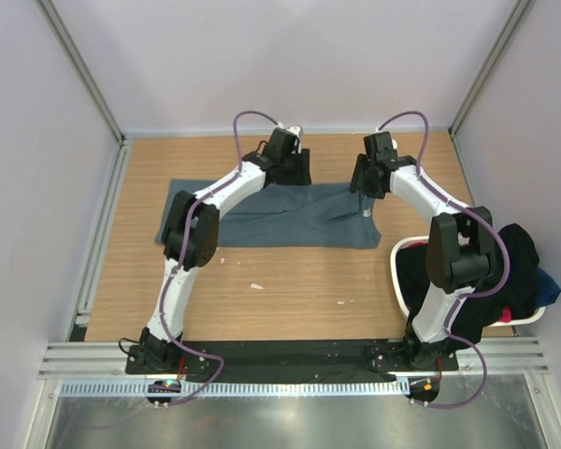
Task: Fold and stack the t-shirts
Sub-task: Fold the tshirt
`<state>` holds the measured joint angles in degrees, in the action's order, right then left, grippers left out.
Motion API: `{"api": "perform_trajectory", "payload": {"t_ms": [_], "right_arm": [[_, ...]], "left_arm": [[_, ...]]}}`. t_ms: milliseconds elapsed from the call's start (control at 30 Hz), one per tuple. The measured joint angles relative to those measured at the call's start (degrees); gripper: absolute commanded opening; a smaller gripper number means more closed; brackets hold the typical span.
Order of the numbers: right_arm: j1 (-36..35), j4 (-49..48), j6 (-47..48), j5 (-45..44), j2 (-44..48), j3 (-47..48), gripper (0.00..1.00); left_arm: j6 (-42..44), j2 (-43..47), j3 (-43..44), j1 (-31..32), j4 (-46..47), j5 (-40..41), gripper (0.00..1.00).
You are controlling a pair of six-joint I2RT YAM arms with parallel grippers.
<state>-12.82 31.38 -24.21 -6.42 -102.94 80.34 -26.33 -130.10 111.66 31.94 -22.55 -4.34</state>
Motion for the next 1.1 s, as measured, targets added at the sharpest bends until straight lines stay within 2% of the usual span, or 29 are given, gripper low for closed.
{"api": "perform_trajectory", "payload": {"t_ms": [267, 867, 1100], "right_arm": [[0.96, -5.09, -0.44, -0.63, -0.61, -2.43, 0.53], [1.81, -8.74, -1.46, 1.36, -4.22, -2.56, 0.51], [1.81, -8.90, -1.46, 1.46, -4.72, -2.56, 0.51]], "left_arm": [[-0.59, -3.39, 0.74, 3.13, -0.46, -0.94, 0.50], [-1.70, -7.98, 2.38, 3.23, -0.87, 0.22, 0.40], [-1.68, -8.92, 4.20, 3.23, -0.92, 0.15, 0.27]]}}
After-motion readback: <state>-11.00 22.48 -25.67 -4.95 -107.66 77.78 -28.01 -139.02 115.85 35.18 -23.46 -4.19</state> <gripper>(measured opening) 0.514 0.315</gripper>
